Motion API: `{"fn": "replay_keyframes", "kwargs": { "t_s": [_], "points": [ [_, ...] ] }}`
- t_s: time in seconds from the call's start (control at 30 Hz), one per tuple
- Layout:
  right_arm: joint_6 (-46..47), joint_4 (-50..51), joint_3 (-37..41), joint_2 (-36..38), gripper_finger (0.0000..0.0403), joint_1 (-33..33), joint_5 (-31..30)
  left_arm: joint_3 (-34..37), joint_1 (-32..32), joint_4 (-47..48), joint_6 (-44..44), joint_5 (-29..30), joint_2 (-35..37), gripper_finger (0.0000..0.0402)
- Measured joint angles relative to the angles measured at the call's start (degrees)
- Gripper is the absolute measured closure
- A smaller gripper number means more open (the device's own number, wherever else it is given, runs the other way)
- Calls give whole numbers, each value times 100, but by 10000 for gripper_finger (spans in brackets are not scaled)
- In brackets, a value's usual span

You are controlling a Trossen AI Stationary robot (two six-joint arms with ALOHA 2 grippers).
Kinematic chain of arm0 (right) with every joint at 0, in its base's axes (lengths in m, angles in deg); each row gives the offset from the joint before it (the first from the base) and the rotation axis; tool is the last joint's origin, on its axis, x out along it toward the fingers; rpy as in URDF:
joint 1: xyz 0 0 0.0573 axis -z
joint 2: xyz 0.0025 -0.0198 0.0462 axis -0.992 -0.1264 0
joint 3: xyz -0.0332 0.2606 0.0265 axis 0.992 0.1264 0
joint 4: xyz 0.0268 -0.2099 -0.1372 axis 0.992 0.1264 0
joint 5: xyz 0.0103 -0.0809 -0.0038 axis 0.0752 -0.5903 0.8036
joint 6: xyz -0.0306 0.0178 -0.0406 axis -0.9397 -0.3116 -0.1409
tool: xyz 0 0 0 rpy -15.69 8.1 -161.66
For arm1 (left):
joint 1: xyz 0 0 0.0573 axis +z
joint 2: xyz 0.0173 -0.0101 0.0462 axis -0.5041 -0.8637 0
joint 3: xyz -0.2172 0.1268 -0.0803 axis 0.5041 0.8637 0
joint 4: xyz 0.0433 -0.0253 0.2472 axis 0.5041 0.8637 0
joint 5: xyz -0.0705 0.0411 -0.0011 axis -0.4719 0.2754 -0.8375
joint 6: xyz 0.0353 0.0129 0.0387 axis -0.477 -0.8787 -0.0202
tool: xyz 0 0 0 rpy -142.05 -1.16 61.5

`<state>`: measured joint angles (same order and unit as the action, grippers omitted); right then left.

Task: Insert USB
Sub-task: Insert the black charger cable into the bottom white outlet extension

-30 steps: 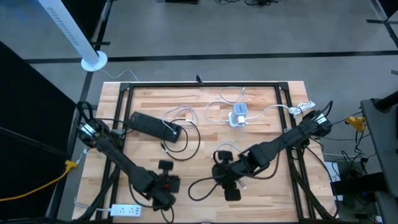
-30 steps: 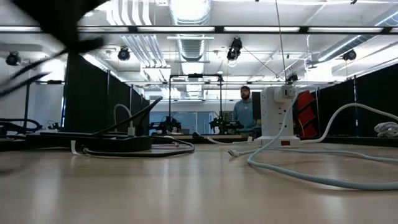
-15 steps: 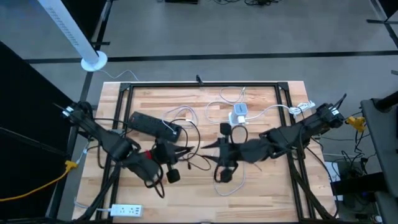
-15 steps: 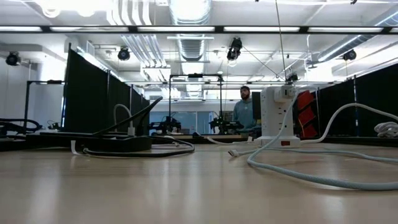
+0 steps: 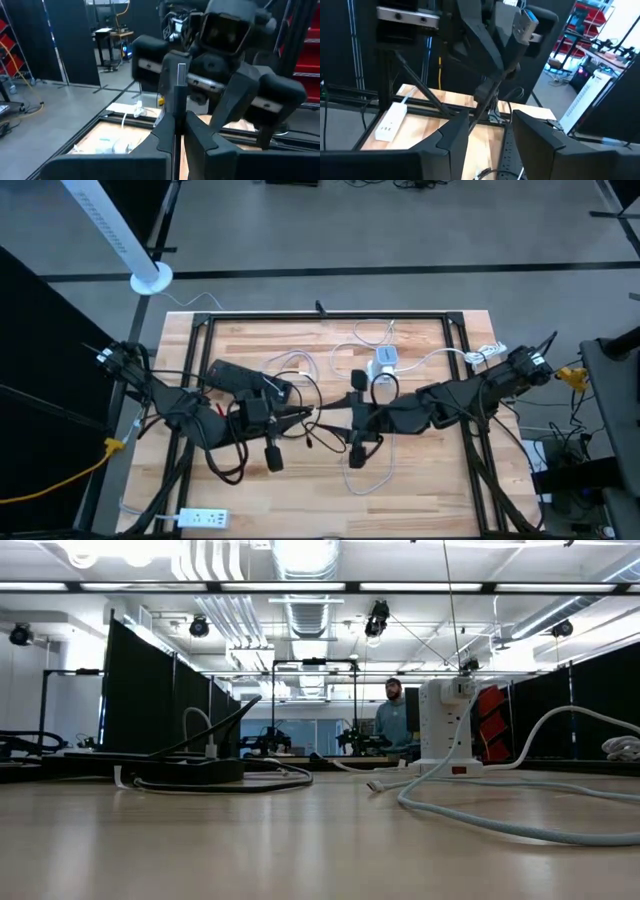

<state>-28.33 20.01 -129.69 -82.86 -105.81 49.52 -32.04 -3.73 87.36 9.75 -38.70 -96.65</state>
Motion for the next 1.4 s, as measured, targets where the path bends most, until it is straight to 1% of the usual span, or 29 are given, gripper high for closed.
{"fn": "replay_keyframes", "kwargs": {
  "t_s": [0.1, 0.2, 0.37, 0.47, 0.67, 0.83, 0.9, 1.03, 1.1, 1.2, 1.4],
  "points": [
    [16, -219, 0, -61, 255, 130, 28, 0, 33, -198, -61, -214, 6, 402],
    [92, -626, 2, -105, 247, 200, 62, 0, 37, -283, -117, -222, 11, 402],
    [441, -895, 2, -232, 244, 360, 676, 0, 30, -328, -144, -246, 11, 401],
    [656, -896, 2, -325, 253, 407, 765, 0, 39, -333, -153, -243, 9, 401],
    [674, -1127, 2, -375, 278, 398, 810, 0, 48, -375, -295, -231, 9, 401],
    [677, -1360, 4, -375, 303, 411, 1185, 0, 55, -376, -297, -224, 9, 401],
    [701, -1304, 4, -375, 312, 409, 1226, 0, 52, -371, -327, -222, 13, 401],
    [954, -811, 4, -345, 322, 427, 1226, 0, 50, -321, -397, -197, 68, 401],
    [981, -597, 4, -311, 319, 427, 1228, 0, 46, -332, -413, -177, 120, 401],
    [1028, -578, 4, -233, 303, 427, 1244, 0, 42, -340, -437, -166, 155, 401],
    [1088, -690, -2, -89, 247, 436, 1234, 0, 42, -339, -437, -172, 155, 401]
  ]
}}
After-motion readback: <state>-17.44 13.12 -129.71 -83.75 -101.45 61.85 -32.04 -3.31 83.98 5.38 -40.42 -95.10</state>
